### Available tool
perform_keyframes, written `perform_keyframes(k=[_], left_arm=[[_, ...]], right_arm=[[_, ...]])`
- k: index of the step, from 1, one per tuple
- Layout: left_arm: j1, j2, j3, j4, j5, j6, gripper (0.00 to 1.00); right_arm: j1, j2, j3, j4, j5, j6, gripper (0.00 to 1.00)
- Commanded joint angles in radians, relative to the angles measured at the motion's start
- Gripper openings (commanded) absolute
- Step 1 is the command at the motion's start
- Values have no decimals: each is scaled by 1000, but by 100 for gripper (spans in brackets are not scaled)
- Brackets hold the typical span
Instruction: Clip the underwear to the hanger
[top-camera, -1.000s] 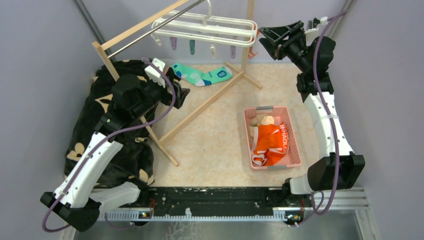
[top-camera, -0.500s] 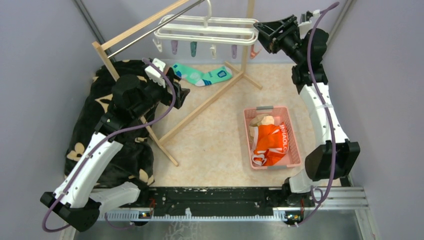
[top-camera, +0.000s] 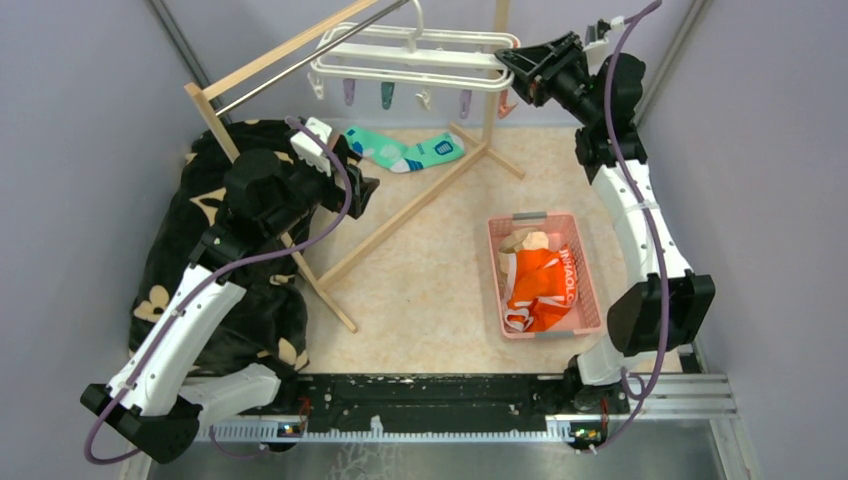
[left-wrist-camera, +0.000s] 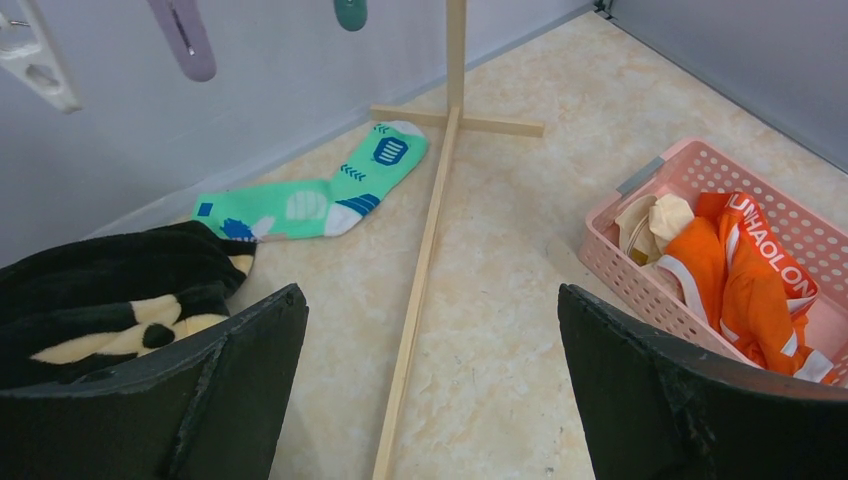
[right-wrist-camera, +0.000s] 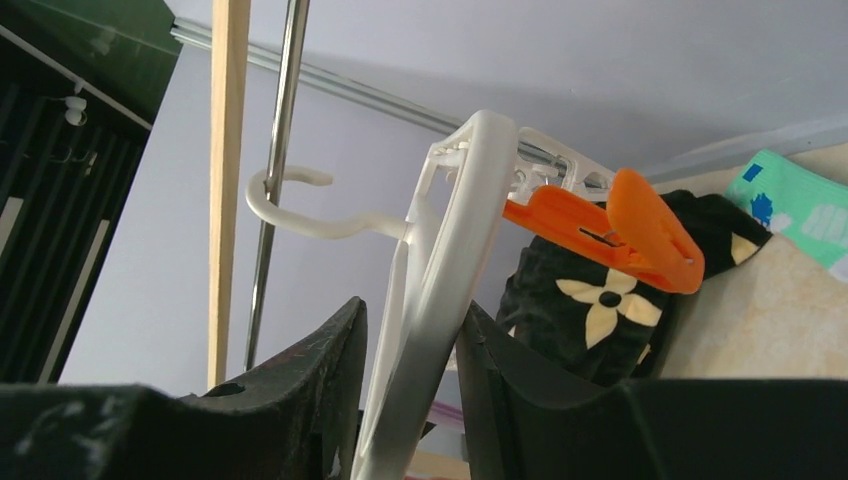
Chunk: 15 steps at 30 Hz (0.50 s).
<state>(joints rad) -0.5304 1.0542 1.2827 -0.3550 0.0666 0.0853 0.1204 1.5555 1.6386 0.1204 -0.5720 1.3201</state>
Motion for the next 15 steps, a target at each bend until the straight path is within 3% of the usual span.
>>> perform_keyframes(k=[1,10,15], left_arm=[[1,-7,39,-7,-8,12,100],[0,-7,41,-8,-11,11,100],[1,0,52,-4,-14,10,100]], right_arm=[[12,6,49,54,-19,-7,35],[12,-18,5,82,-8,-7,17],[15,-72,-114,199,30,70,9]])
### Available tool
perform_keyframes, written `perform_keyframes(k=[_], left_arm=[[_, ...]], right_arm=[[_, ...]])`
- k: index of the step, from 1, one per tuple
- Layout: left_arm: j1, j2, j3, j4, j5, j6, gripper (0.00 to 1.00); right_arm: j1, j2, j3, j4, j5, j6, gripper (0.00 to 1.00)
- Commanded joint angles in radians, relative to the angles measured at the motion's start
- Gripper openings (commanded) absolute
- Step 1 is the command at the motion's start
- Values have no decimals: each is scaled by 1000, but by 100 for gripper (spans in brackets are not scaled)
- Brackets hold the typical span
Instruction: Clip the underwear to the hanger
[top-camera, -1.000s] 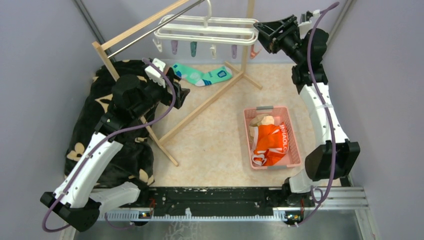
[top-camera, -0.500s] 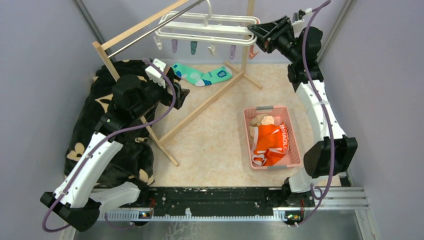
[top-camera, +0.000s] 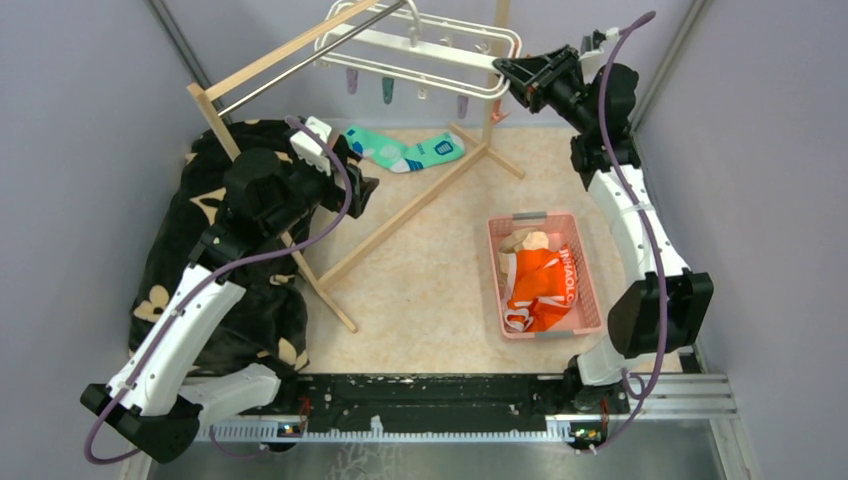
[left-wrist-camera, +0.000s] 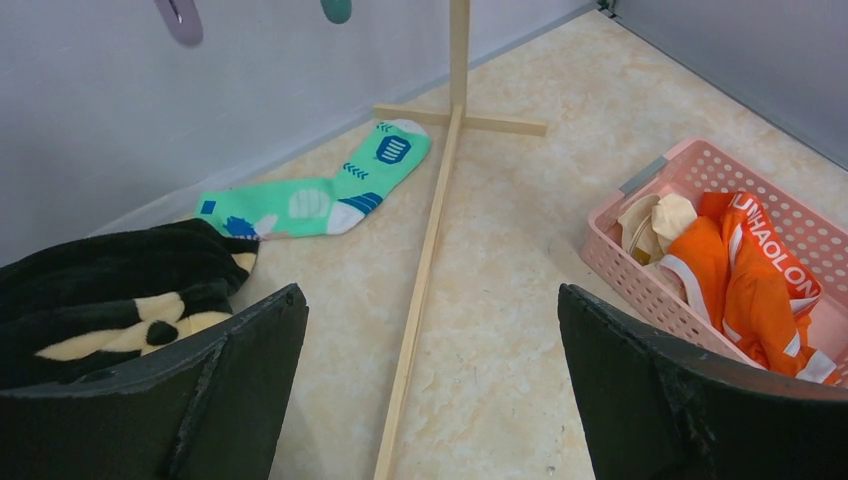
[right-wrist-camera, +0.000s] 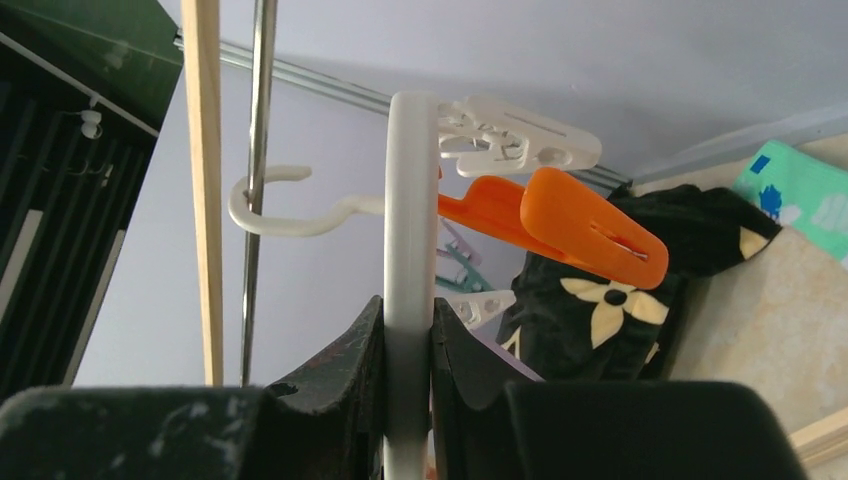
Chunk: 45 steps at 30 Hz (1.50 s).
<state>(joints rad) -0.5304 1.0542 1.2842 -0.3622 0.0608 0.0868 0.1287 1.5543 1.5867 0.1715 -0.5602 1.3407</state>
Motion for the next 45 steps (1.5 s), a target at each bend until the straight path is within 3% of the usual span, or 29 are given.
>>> perform_keyframes(k=[1,7,25,38,45], left_arm=[[1,4,55,3,-7,8,100],[0,16,67,5,0,3,100],[2,58,124,-27,-25,3,100],[1,61,160,-70,-74,3,100],[2,64,165,-76,-75,3,100]], right_arm=[[8,-80,-84,177,32,69,8],[11,-85,-149,326,60,139,0],[17,50,-126,750,-62,142,0],[4,146,-68,923,-120,84,0],[-1,165,-33,917,-152,-4,0]])
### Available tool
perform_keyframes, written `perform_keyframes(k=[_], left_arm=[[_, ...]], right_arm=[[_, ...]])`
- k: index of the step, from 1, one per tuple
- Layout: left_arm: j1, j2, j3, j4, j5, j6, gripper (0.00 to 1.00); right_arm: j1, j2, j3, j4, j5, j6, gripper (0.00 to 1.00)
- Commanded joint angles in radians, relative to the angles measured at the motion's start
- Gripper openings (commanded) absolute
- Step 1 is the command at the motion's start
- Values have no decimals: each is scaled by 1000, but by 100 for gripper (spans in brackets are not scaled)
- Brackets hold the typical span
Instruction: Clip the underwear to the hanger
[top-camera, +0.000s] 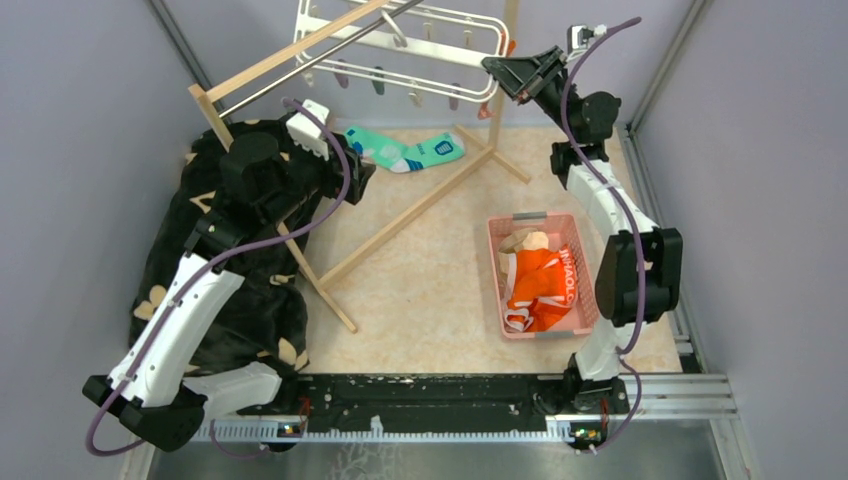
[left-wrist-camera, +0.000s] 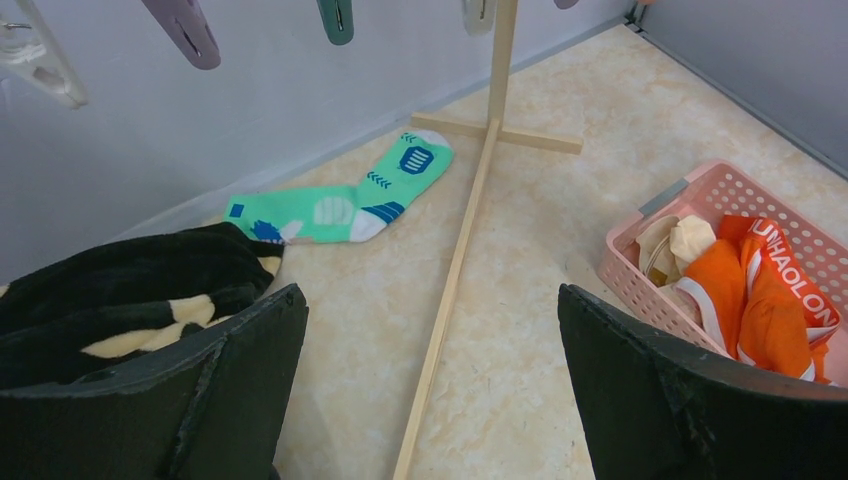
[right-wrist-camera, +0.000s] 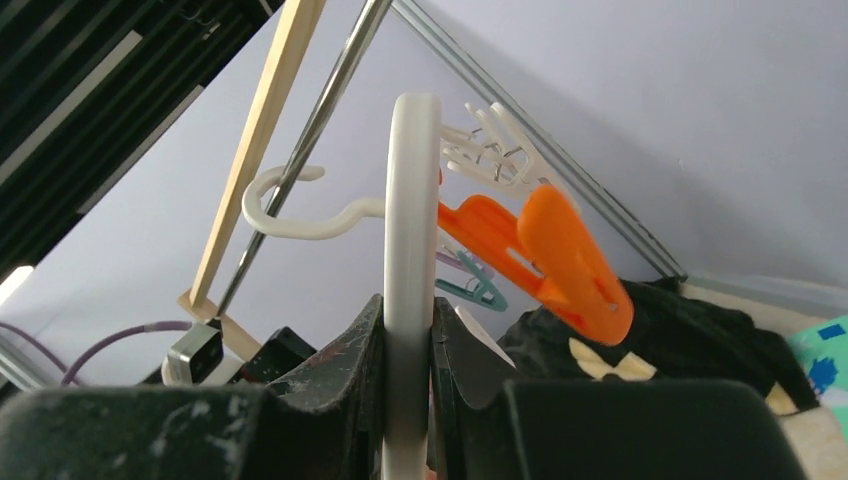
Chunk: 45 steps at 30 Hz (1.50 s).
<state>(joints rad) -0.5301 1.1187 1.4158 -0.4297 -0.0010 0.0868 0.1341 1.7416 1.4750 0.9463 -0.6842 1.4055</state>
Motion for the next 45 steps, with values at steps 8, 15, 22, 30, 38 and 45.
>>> perform_keyframes(k=[8,15,22,30,38,45], left_arm=[[2,1,43,-27,-36,1,100],[10,4,60,-54,-73,-13,100],[16,-5,63,-59,-70,-22,100],[19,-3,73,-79,-79,-13,100],[23,8,78,-82,-50,-17,100],[22,-7,59,-37,19,-11,100]], right_arm=[[-13,-14,76,209,-16,-141,0],[-16,-21,90,286,-44,-181,0],[-29,-12,39,520,-10,-140,0],[-47,26,81,572,-34,-124,0],[-56,0,25,611,-31,-89,0],[-57,52,104,721,6,48,0]])
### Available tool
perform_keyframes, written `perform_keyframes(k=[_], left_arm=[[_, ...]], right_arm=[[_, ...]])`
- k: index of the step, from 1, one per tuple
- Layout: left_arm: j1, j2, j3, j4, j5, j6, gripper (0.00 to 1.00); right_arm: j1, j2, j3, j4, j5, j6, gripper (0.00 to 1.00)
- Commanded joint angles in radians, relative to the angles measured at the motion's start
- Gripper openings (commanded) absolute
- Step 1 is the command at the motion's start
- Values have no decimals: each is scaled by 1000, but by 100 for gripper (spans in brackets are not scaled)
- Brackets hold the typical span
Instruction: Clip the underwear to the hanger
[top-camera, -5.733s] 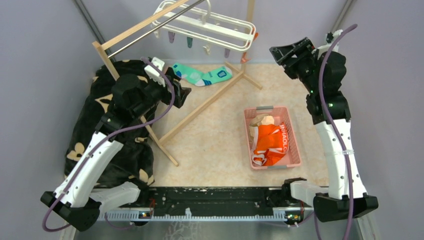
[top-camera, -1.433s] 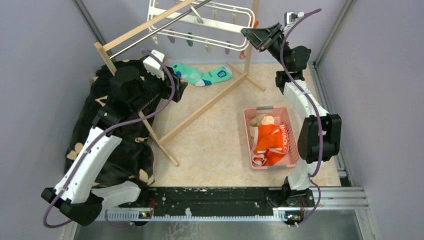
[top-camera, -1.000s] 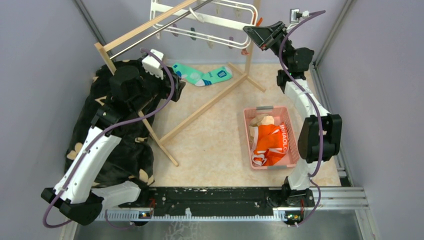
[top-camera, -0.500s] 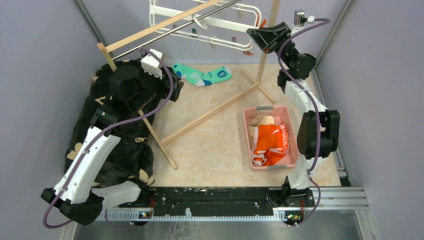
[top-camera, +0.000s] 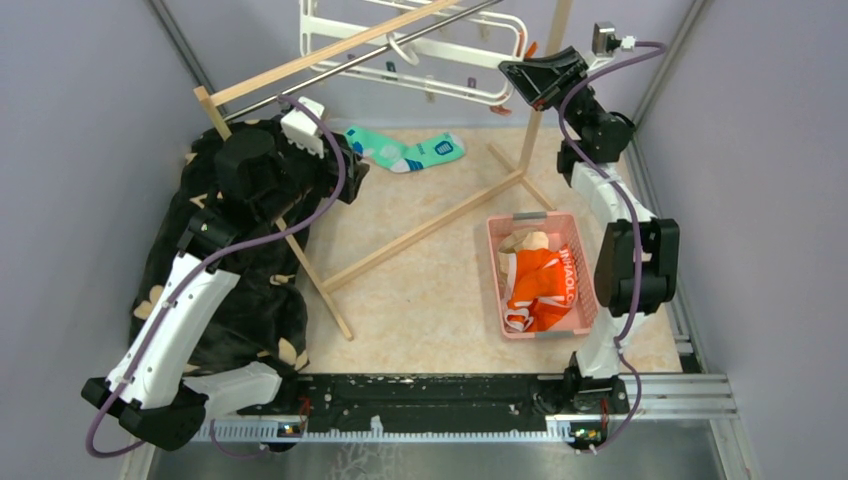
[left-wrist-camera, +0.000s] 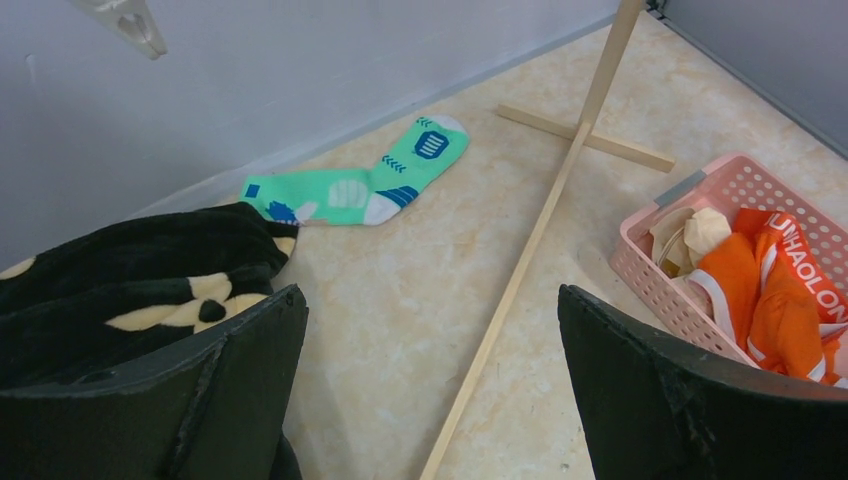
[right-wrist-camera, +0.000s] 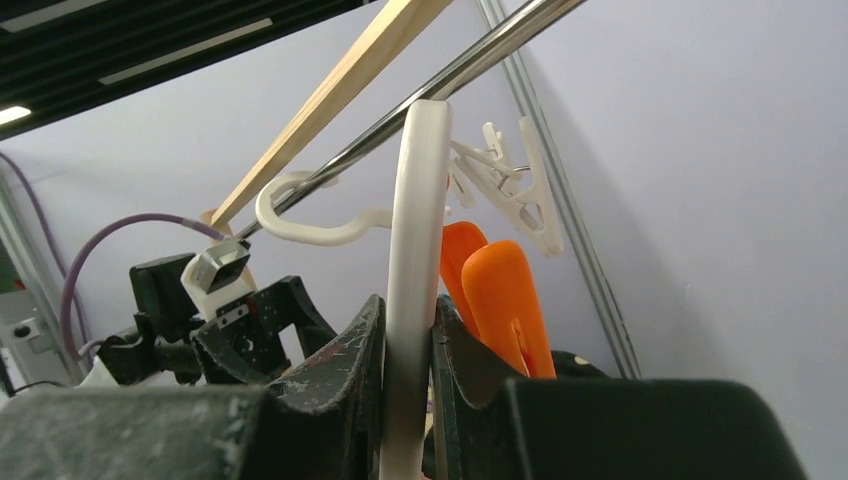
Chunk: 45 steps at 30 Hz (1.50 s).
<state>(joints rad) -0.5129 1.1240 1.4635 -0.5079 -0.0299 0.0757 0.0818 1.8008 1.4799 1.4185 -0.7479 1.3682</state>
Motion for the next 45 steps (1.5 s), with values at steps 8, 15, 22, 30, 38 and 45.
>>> perform_keyframes(k=[8,15,22,30,38,45], left_arm=[[6,1,36,55,148,-29,100],[5,3,23,71,206,-35,100],[7,4,45,81,232,-37,100],[6,8,61,85,254,-43,100],[6,1,46,100,250,-53,100],[6,0,31,113,231,-55,100]], right_arm=[[-6,34,167,307,124,153,0],[-11,-1,158,305,126,179,0],[-24,-58,96,296,37,114,0],[-42,-19,235,290,-63,91,0],[-44,-56,199,47,-83,32,0],[-43,-163,109,-305,-46,-180,0]])
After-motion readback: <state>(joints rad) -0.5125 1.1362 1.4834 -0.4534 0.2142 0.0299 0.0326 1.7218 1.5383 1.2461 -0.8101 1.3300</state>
